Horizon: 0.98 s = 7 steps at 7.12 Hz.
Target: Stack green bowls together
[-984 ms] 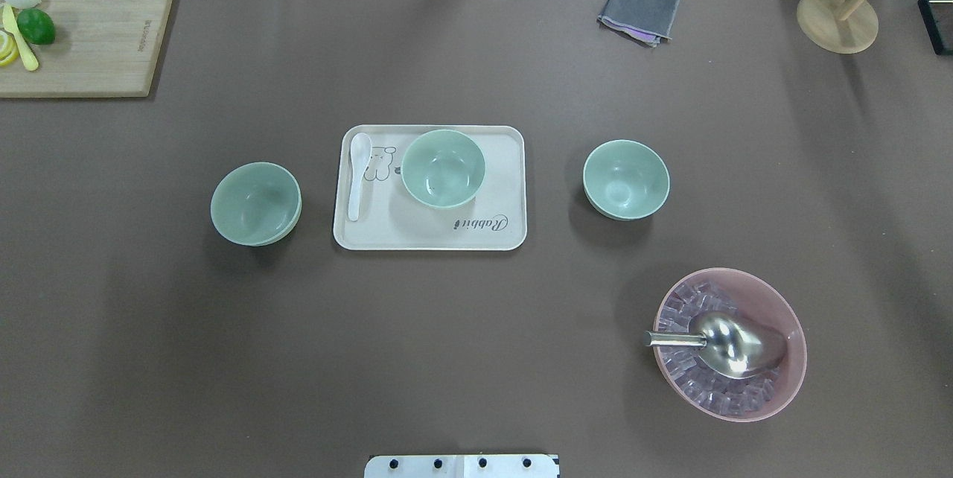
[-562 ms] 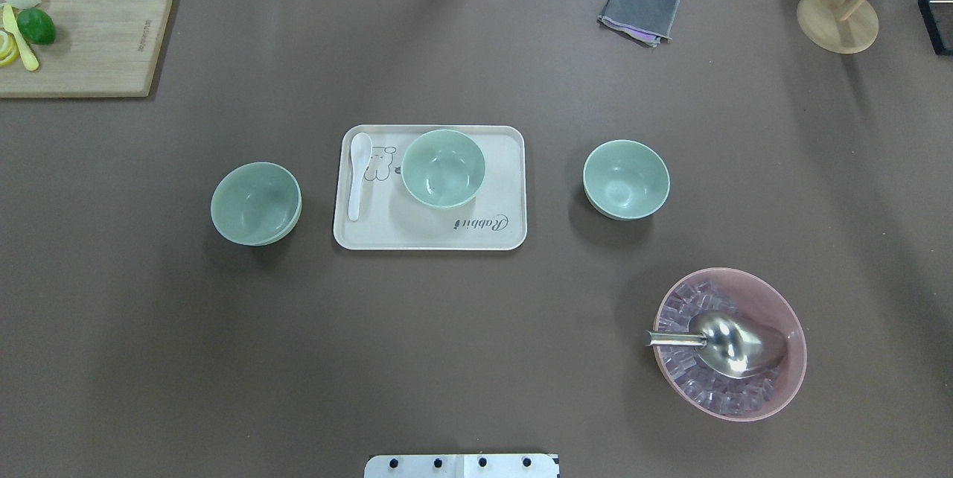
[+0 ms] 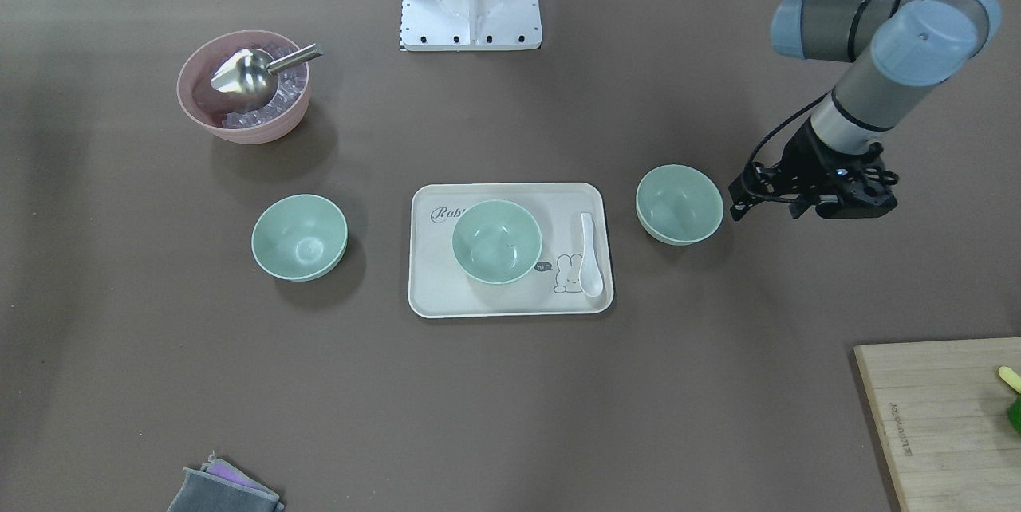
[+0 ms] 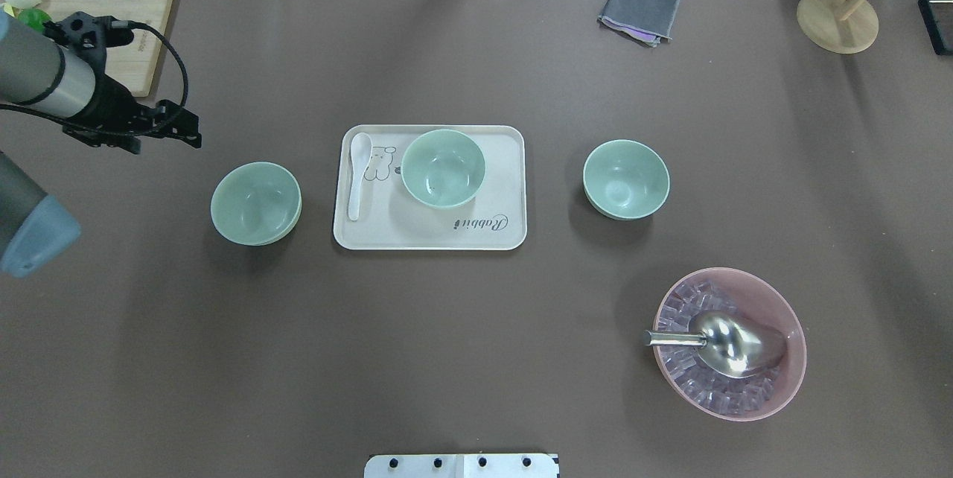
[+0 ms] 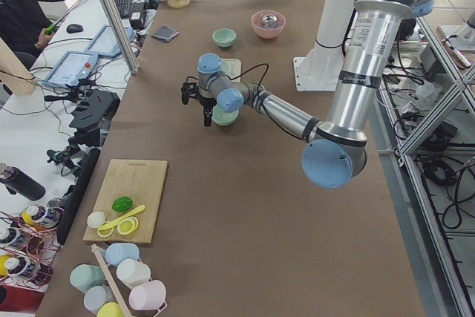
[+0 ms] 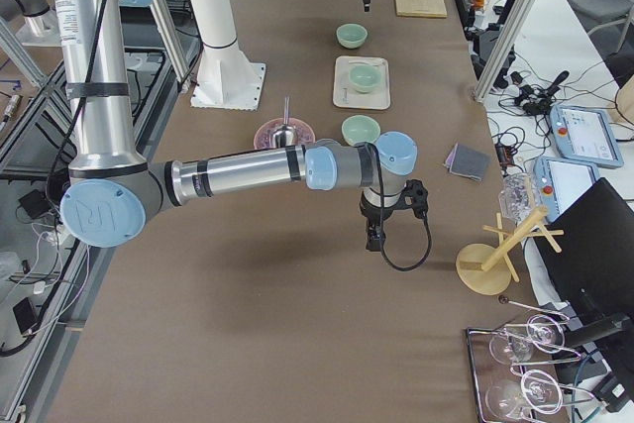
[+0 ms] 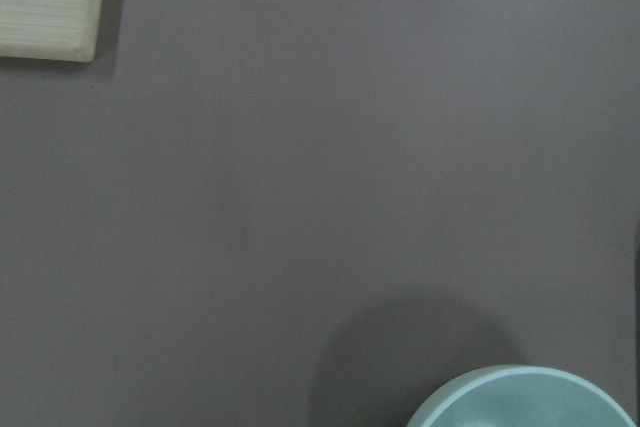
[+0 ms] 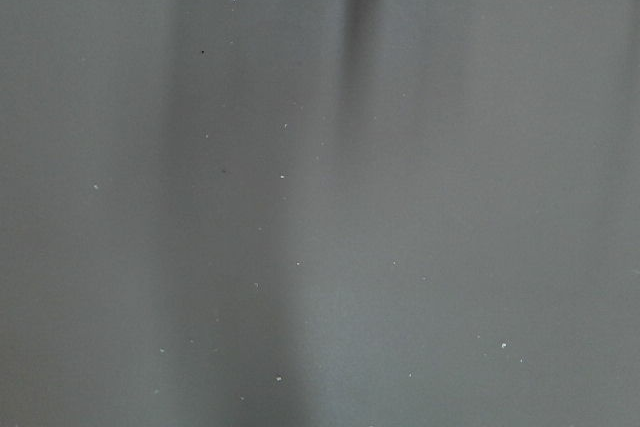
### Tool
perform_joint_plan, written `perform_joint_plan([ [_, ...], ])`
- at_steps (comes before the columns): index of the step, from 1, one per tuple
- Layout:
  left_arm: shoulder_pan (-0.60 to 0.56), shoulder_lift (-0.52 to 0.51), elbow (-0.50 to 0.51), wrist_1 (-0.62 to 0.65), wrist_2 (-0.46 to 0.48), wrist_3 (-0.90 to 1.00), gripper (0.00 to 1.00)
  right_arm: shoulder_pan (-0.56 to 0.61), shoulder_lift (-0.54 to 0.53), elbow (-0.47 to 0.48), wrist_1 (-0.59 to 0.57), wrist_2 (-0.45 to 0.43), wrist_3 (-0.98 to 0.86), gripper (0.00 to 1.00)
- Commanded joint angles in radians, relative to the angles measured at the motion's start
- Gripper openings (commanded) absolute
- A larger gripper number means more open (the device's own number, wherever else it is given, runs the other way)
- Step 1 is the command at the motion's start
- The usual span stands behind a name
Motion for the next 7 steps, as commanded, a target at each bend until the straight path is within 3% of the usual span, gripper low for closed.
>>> perform_joint_plan([
  [1,0.058,-0.008,0.031,-0.034,0.036,-0.030,0.98,-0.014,0.001,0.007,0.002,-0.003,0.030,1.00],
  [3,0.093,-0.008,0.033,-0.031,0.038,-0.030,0.97,-0.029,0.015,0.008,0.001,-0.007,0.067,1.00],
  [4,0.104,-0.007,0.036,-0.031,0.038,-0.029,0.92,-0.035,0.021,0.008,0.001,-0.006,0.083,1.00],
  [5,0.110,-0.007,0.050,-0.033,0.038,-0.026,0.80,-0.040,0.021,0.010,0.001,-0.003,0.105,1.00],
  [6,0.117,-0.008,0.057,-0.034,0.038,-0.027,0.56,-0.040,0.022,0.011,0.001,-0.003,0.108,1.00],
  [7,0.117,-0.008,0.054,-0.034,0.036,-0.027,0.15,-0.041,0.025,0.011,0.001,-0.004,0.108,1.00],
])
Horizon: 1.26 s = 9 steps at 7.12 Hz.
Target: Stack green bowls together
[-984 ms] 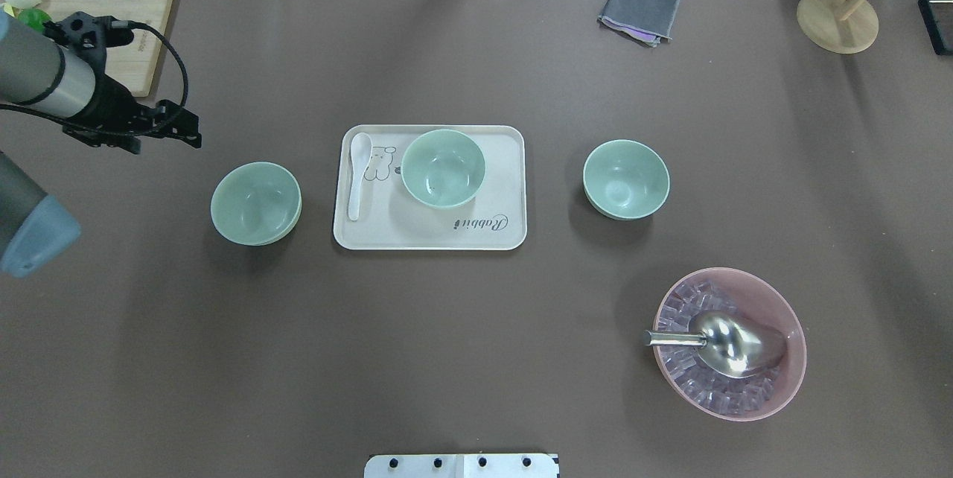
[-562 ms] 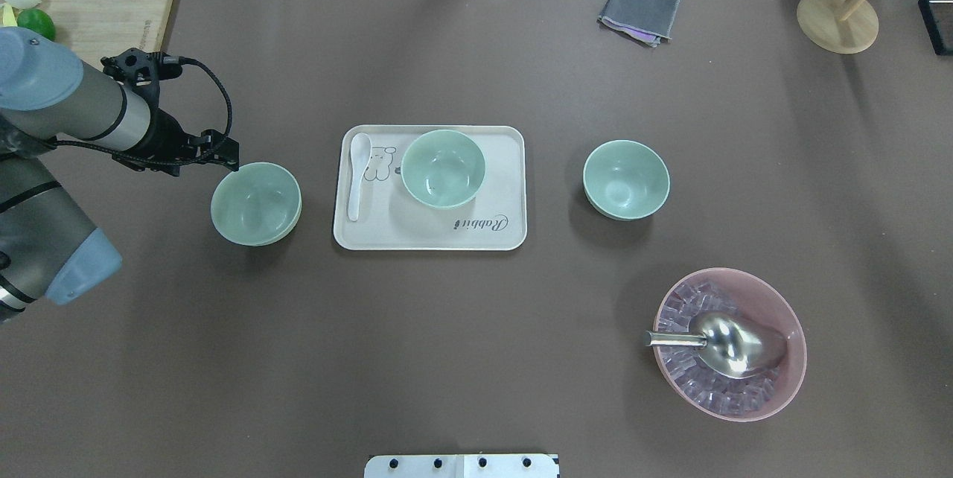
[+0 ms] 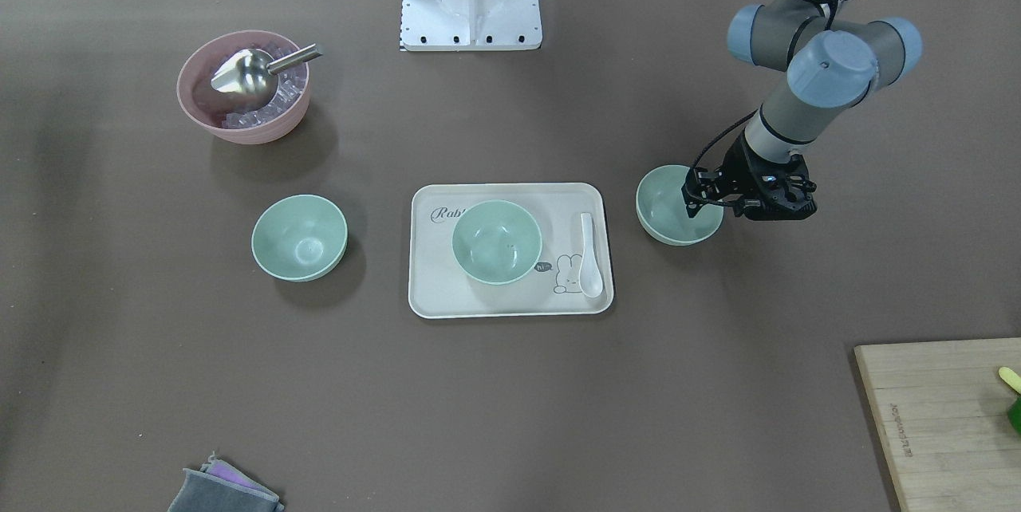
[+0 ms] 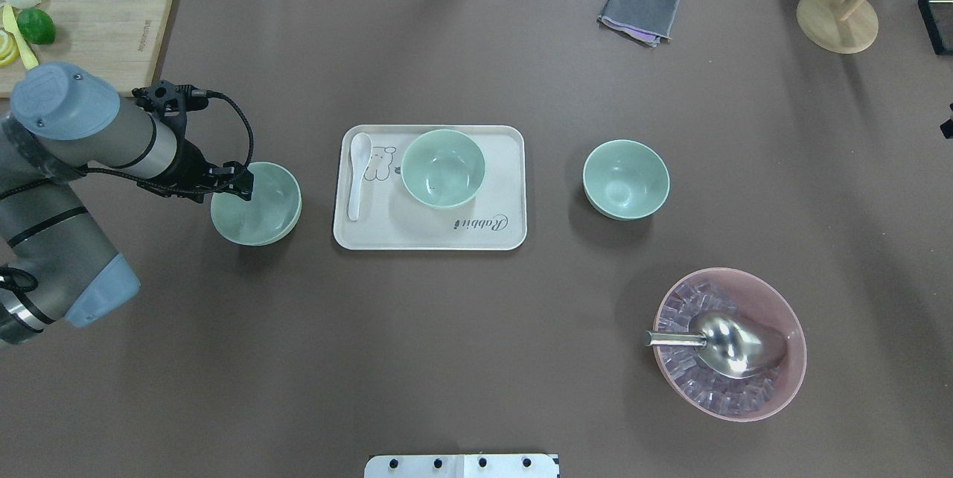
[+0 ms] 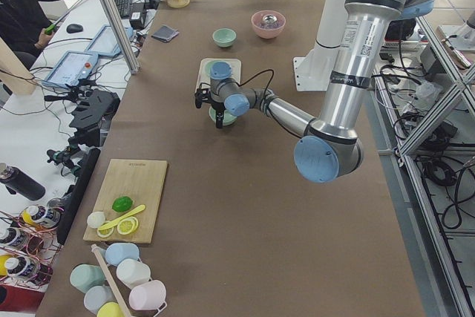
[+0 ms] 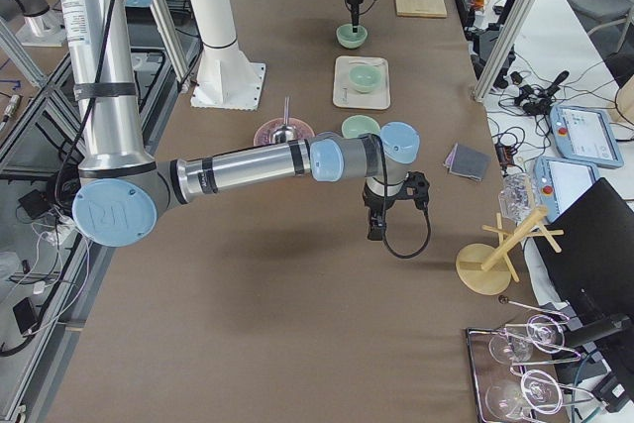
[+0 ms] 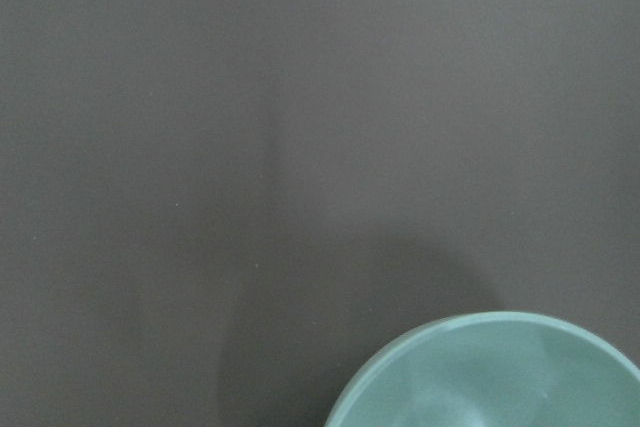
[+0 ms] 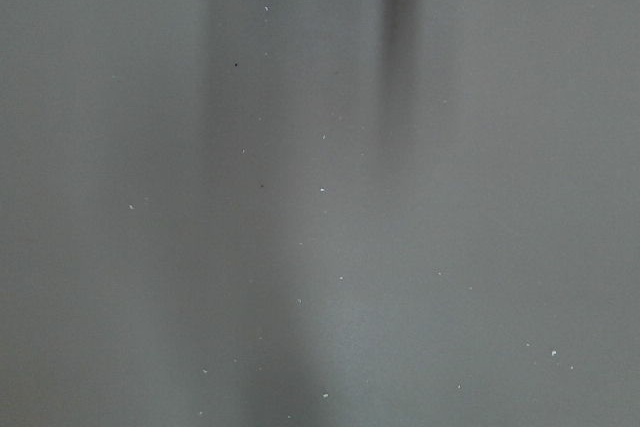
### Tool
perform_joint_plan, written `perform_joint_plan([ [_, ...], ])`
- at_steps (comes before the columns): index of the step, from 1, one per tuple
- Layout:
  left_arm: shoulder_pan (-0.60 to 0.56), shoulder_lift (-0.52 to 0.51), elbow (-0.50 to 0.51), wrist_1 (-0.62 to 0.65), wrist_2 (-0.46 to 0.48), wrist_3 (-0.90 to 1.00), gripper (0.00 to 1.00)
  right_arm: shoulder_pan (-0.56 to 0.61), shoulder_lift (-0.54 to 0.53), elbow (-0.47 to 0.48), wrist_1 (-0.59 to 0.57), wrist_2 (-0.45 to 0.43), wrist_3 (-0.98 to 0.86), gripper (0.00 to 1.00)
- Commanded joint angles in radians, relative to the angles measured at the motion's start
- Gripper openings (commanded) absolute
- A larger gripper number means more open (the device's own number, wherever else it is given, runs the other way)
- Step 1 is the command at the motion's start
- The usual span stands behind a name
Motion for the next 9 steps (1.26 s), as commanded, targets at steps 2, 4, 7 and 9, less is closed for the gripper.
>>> perform_joint_plan([
  [2,0.003,-0.001,-0.001,-0.001,-0.012,-0.002,0.00,-0.022,0.011,0.010,0.002,0.005,0.011,1.00],
  [4,-0.015,-0.002,-0.004,0.010,-0.100,0.001,0.00,-0.045,0.017,0.024,0.002,0.005,0.026,1.00],
  [7,-0.156,-0.156,-0.013,0.205,-0.268,-0.005,0.00,-0.158,0.136,0.019,0.002,-0.010,0.168,1.00],
  [9,-0.153,-0.227,-0.038,0.289,-0.256,-0.038,0.00,-0.285,0.225,0.025,0.047,-0.092,0.337,0.99],
])
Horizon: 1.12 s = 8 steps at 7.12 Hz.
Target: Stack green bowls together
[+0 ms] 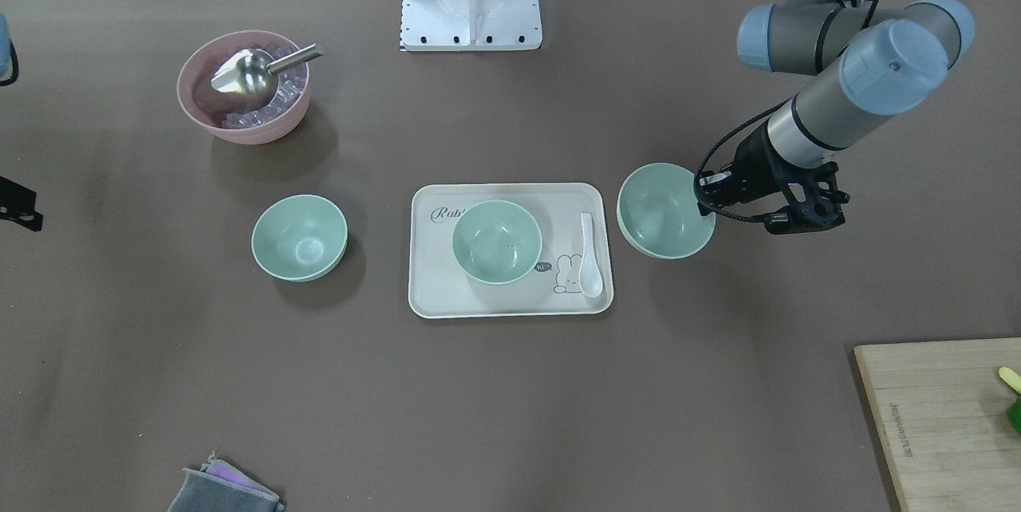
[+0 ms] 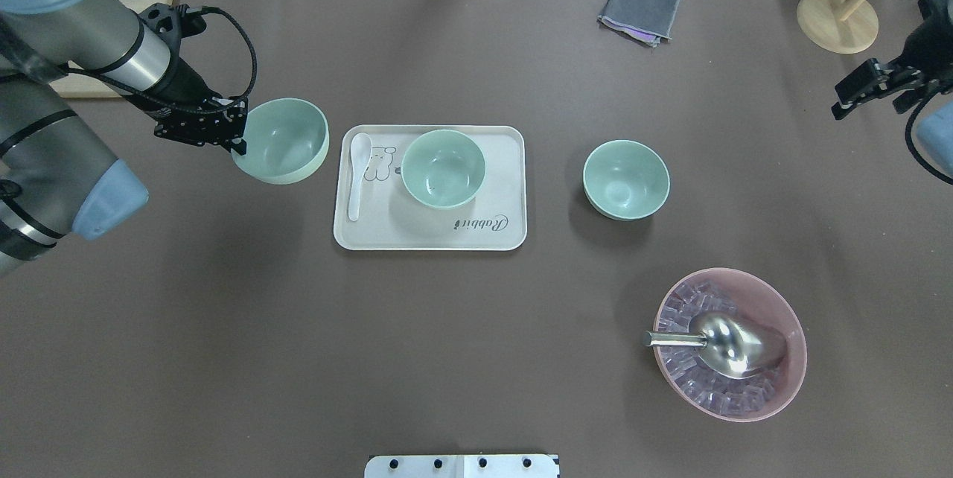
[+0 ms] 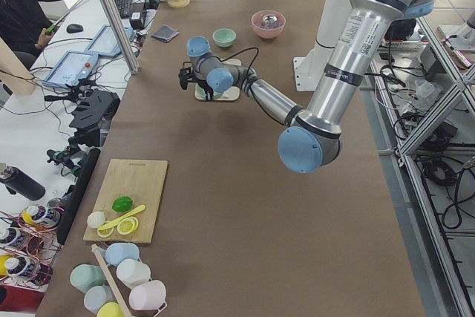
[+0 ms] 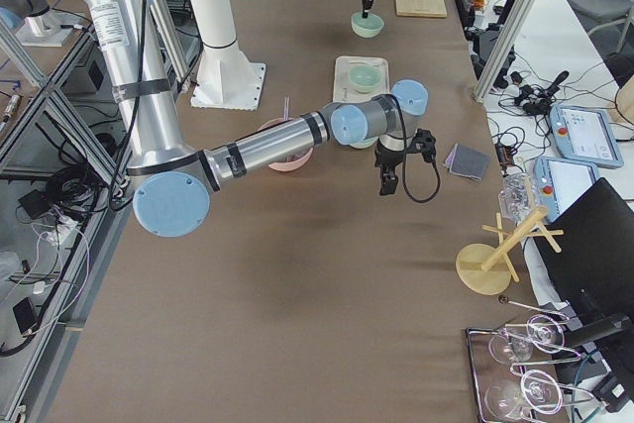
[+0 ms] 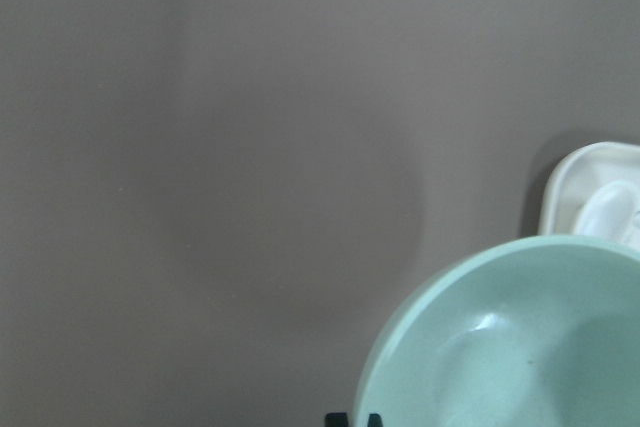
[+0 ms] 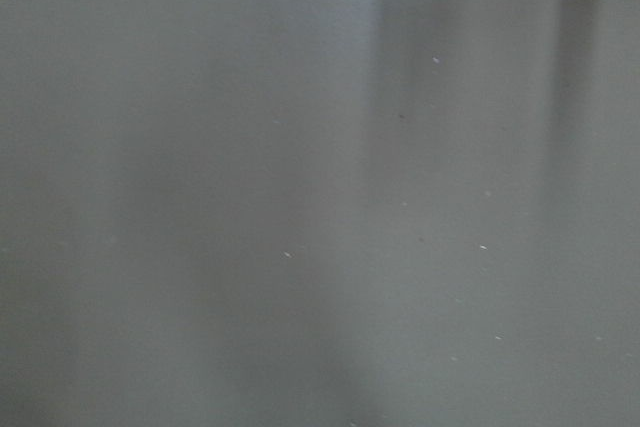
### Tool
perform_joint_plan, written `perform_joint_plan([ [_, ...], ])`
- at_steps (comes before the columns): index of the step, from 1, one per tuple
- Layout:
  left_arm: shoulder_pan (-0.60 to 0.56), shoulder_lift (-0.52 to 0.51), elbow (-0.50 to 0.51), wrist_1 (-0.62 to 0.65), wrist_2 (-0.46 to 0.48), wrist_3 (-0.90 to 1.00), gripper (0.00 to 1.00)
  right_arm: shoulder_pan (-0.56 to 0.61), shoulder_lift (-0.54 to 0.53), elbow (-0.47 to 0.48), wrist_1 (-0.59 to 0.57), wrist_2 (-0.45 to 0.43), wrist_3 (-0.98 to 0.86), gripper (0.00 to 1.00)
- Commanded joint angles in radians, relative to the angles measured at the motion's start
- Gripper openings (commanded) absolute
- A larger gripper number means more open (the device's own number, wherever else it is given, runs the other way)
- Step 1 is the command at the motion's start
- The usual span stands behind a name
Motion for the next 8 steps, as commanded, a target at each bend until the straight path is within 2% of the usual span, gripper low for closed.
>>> perform_joint_plan([
  [1,0.000,-0.072,-0.010,0.051,0.000,-0.062,0.00,-0.182,0.062,-0.007,0.160,-0.099,0.238,0.99],
  [2,0.000,-0.077,-0.005,0.051,0.011,-0.062,0.00,-0.253,0.063,-0.016,0.251,-0.135,0.317,0.99],
  [4,0.001,-0.078,-0.004,0.051,0.023,-0.064,0.00,-0.343,0.088,-0.034,0.264,-0.215,0.379,0.98],
  [6,0.003,-0.078,0.001,0.049,0.023,-0.062,0.00,-0.396,0.097,-0.053,0.265,-0.225,0.416,0.94],
  [8,0.003,-0.078,0.001,0.051,0.023,-0.062,0.00,-0.414,0.151,-0.108,0.267,-0.226,0.448,0.90],
])
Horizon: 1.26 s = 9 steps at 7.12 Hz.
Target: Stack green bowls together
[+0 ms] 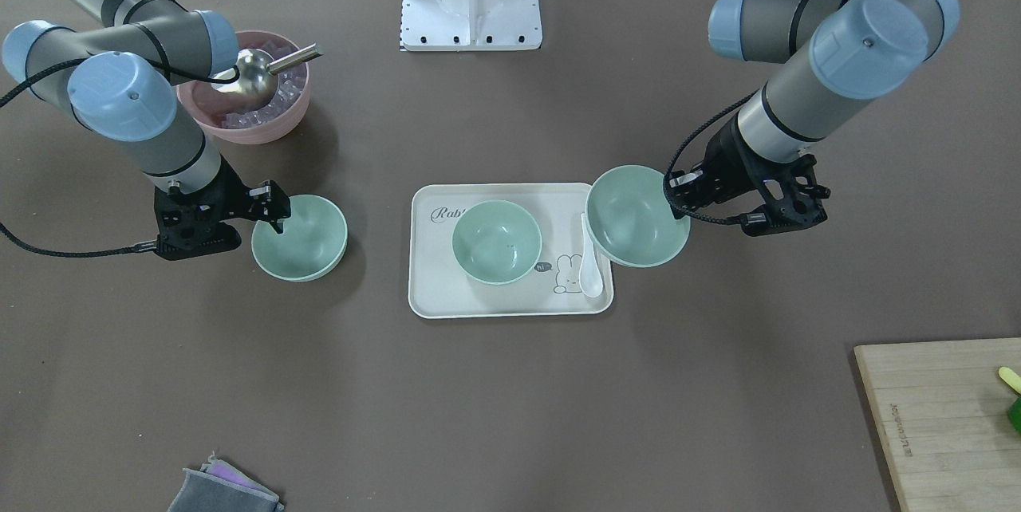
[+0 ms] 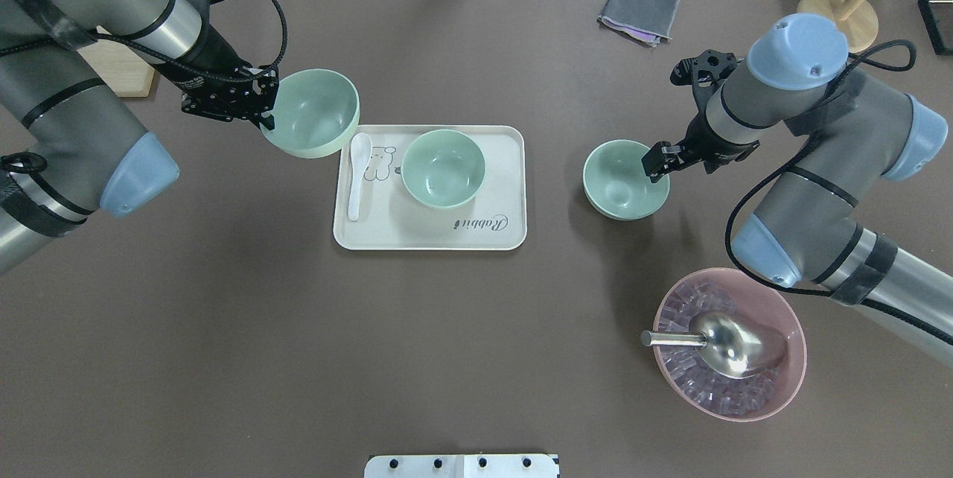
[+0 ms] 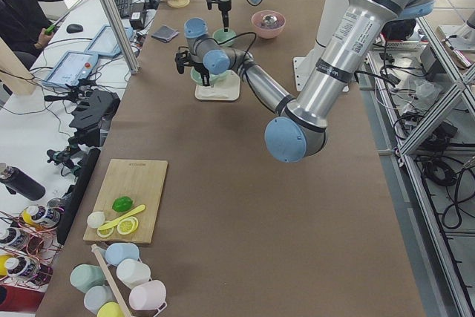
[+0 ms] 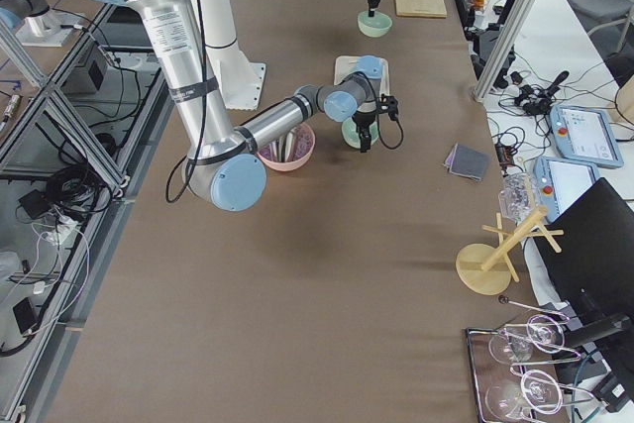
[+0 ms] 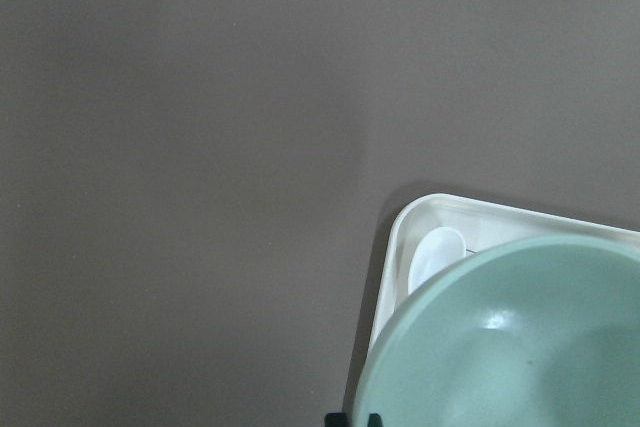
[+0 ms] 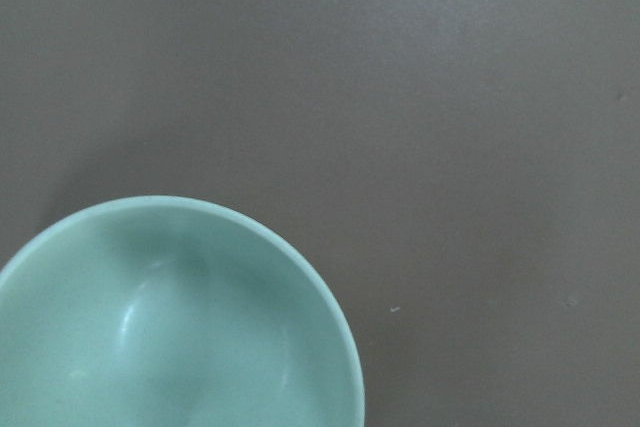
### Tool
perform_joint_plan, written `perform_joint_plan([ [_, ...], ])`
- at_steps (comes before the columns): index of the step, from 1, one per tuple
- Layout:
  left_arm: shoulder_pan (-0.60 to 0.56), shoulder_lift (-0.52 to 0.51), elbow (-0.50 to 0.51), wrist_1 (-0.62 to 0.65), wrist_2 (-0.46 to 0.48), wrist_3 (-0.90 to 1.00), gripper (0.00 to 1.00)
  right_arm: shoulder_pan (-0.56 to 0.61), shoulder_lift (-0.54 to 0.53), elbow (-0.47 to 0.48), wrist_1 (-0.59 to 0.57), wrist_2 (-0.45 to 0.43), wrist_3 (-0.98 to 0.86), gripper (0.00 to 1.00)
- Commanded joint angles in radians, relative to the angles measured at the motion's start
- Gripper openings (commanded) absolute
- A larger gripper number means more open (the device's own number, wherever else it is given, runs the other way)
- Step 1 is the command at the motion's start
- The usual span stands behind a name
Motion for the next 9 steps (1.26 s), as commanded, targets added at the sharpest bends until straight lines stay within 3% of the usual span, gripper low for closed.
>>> perform_joint_plan([
  [1,0.000,0.000,0.001,0.000,0.000,0.000,0.00,-0.020,0.027,-0.042,0.000,-0.004,0.023,0.71],
  [3,0.000,0.000,0.002,-0.001,0.000,0.000,0.00,-0.024,0.027,-0.045,0.000,-0.002,0.020,0.45],
  [5,0.000,0.000,0.002,0.000,0.000,-0.001,0.00,-0.021,0.027,-0.044,-0.002,0.004,0.016,0.01],
  [7,0.002,-0.003,0.001,0.000,0.008,-0.021,0.00,0.025,0.046,-0.036,-0.005,0.041,0.020,0.00],
  [9,0.038,-0.032,-0.001,-0.001,0.064,-0.122,0.00,0.084,0.089,-0.036,-0.015,0.134,0.025,0.00],
])
